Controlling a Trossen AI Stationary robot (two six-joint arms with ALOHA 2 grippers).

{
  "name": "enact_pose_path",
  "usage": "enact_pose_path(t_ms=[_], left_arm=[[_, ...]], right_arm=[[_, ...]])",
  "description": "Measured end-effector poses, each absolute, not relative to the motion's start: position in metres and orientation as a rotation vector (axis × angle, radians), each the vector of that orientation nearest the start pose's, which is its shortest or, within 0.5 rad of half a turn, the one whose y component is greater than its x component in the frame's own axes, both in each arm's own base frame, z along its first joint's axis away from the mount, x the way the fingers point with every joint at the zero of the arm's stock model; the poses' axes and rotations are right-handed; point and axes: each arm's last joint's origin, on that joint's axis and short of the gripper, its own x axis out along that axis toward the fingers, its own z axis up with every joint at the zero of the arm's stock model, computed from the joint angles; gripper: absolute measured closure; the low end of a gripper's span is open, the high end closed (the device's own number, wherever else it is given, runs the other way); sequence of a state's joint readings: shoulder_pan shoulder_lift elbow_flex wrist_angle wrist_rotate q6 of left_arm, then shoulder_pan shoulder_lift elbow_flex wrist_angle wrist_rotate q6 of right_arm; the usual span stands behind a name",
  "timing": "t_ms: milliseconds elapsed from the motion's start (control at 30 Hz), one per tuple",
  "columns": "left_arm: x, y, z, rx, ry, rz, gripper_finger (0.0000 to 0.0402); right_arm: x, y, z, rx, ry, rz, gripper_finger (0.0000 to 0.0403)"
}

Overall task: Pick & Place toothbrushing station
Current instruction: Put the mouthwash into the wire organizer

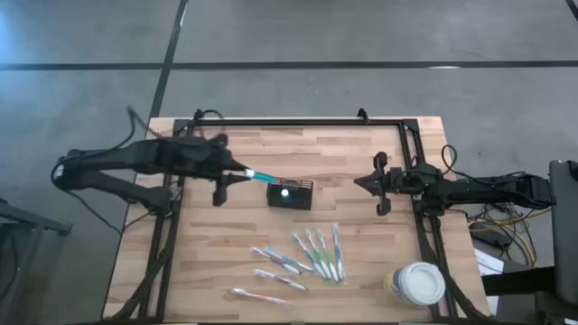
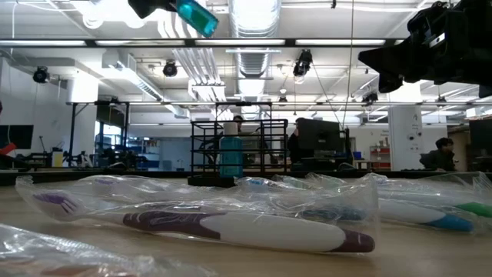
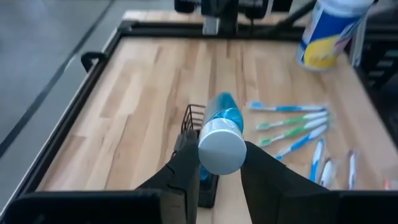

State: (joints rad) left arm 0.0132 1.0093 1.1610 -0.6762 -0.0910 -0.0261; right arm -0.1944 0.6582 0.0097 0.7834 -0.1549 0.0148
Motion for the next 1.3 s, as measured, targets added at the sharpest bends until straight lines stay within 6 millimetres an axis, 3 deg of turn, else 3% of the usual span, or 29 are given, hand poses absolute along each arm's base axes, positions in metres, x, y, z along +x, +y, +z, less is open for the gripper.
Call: enact_pose_path(t_ms=[433, 667, 967, 1300], left_arm=[[0.299, 0.006, 0.366, 0.05, 0.851, 0.089, 0.0307], [0.34, 0.007, 0.357, 0.071, 0.964, 0.079, 0.0307], [0.365, 0.01, 0.331, 0.096, 1.104, 0.065, 0.0305], [0.372, 0.014, 0.317, 0.129, 1.157, 0.075, 0.0305]], right_arm=[[0.136, -0.022, 0.178, -0.008, -0.133, -0.039, 0.0394], [0.136, -0.022, 0.178, -0.008, -0.133, -0.038, 0.0394], [0.136, -0.022, 0.178, -0.007, -0.133, -0.038, 0.0394], [0.136, -0.022, 0.178, -0.008, -0.133, -0.039, 0.0394]])
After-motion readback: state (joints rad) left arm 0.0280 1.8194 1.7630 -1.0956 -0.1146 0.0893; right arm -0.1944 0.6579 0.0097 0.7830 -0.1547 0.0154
